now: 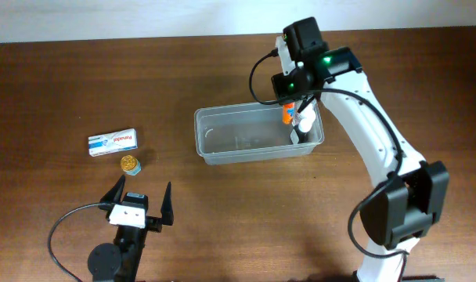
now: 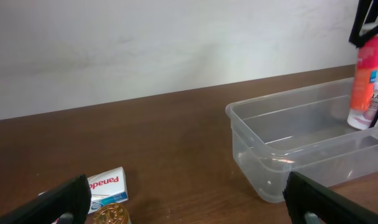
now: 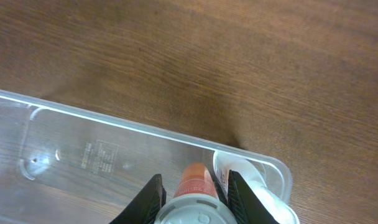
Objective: Pack container
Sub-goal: 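Carry the orange tube into the container and release it upright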
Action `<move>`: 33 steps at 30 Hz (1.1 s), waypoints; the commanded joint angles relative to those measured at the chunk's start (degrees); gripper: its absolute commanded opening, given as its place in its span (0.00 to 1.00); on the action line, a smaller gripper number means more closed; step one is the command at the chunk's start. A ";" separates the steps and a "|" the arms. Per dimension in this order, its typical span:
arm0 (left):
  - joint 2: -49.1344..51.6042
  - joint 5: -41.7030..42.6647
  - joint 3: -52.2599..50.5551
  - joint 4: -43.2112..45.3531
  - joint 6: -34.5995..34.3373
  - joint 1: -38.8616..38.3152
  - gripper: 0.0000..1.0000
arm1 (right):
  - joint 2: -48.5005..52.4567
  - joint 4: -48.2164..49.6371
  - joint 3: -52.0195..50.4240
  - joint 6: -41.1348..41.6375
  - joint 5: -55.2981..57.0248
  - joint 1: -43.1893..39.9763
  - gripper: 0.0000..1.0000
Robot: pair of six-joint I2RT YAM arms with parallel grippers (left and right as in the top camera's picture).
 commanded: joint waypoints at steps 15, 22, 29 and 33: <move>-0.39 0.81 -0.44 0.11 0.94 0.35 1.00 | 1.81 1.53 -0.74 -0.46 0.72 0.33 0.25; -0.39 0.81 -0.44 0.11 0.94 0.35 1.00 | 2.05 1.53 -1.68 -0.68 0.74 0.33 0.25; -0.39 0.81 -0.44 0.11 0.94 0.35 1.00 | 2.45 1.62 -2.80 -0.68 2.23 0.33 0.26; -0.39 0.81 -0.44 0.11 0.94 0.35 1.00 | 2.45 1.97 -3.65 -0.68 2.25 0.33 0.26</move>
